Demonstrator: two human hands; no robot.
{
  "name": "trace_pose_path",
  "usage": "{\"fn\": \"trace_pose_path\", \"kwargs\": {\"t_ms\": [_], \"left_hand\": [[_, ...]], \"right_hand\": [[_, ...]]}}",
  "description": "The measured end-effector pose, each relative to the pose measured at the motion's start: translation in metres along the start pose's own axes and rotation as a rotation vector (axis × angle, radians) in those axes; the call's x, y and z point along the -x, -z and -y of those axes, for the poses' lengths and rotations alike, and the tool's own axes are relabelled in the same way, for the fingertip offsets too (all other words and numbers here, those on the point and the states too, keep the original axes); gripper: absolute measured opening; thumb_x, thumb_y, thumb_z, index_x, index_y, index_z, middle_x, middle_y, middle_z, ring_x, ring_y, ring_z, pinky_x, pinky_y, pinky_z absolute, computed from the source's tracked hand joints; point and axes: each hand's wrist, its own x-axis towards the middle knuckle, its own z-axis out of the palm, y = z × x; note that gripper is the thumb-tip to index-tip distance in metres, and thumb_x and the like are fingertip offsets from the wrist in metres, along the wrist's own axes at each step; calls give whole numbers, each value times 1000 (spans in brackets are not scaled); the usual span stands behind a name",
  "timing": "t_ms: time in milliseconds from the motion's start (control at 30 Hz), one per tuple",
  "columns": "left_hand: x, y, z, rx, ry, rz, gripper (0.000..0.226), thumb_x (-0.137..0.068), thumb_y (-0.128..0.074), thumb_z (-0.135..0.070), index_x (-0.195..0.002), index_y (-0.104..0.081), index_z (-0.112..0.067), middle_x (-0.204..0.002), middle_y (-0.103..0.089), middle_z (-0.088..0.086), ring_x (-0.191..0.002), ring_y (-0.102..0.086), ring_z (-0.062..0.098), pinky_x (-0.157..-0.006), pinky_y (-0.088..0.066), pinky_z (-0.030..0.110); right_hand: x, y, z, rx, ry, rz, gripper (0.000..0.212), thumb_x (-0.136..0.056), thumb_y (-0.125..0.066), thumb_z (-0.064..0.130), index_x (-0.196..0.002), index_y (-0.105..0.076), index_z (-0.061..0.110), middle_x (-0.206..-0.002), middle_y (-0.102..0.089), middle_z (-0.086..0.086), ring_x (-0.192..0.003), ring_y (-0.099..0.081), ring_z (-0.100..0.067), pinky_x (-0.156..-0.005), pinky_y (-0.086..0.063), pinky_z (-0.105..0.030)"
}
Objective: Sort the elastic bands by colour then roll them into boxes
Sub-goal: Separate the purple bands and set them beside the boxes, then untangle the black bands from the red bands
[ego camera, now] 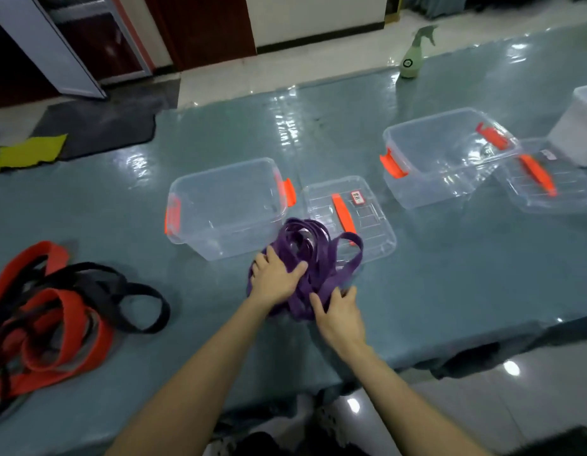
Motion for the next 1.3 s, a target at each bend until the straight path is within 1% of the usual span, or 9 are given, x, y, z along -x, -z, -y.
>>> {"fn": "trace_pose_path", "kwargs": {"t_ms": [100,200,267,367,500,667,800,900,1300], "left_hand": [[10,-15,32,43,-179,-46,85,-102,-71,-35,-171,-25,-13,-170,-43,11,-157,-40,31,-128,-35,47],[16,-20,43,-73,-226,-118,68,-106,-62,-32,-168,-35,-23,-160,-55,7,-147,-53,30,-119,-46,49],[20,-20,48,-229,-225,-164,64,-108,-56,-39,-167,-34,-26,-147,-59,9,-134,-58,32,-111,-50,50],[22,-20,58,-508,-239,-321,67,-108,-46,-59,-167,-36,-28,-148,-53,12,-137,-48,33,-118,-38,52],[28,-28,64,-284,-113,-174,78,-107,-21,-74,-173,-21,-34,-177,-26,10,-164,-22,35,-129,-25,66],[36,-29,54,-266,-244,-52,74,-114,-29,-58,-174,-20,-16,-168,-47,10,-148,-51,32,-121,-41,54],[35,-5,61,-280,-275,-123,70,-114,-42,-53,-170,-29,-12,-158,-53,11,-142,-53,32,-116,-45,51],[39,16,79,-203,-283,-180,61,-113,-47,-49,-164,-38,-16,-152,-54,8,-137,-57,32,-110,-50,48],[89,154,295,-563,-150,-536,41,-107,-55,-42,-129,-71,-11,-138,-68,12,-125,-65,36,-104,-52,51]], "right_hand": [[-6,-4,-4,43,120,-17,51,-103,-58,57,-117,-64,8,-127,-52,-15,-106,-64,-40,-91,-53,-48],[-6,-3,0,-131,33,-106,58,-99,-62,59,-124,-58,7,-124,-60,-14,-112,-64,-39,-97,-53,-50],[-4,1,-7,-291,-137,-169,81,-93,-72,61,-141,-45,0,-138,-55,-20,-129,-58,-42,-107,-51,-52],[1,9,-26,-298,-165,-233,128,-87,-80,61,-167,-1,1,-174,-17,-21,-160,-24,-37,-128,-33,-50],[-3,-3,-31,-86,135,-118,85,-111,-50,48,-171,-8,5,-180,-11,-13,-167,-6,-28,-135,-14,-40],[-5,-8,-16,248,341,49,71,-113,-37,44,-168,-21,2,-176,-24,-16,-164,-19,-31,-134,-20,-42],[-3,23,-3,447,301,-173,54,-105,-46,54,-124,-66,7,-127,-66,-15,-116,-63,-36,-101,-48,-49],[3,43,15,426,359,-320,29,-93,-69,37,-96,-70,8,-99,-68,-14,-90,-66,-38,-84,-52,-49],[44,-101,207,543,974,178,25,-100,-51,27,-115,-65,13,-116,-65,-11,-112,-61,-35,-96,-45,-45]]}}
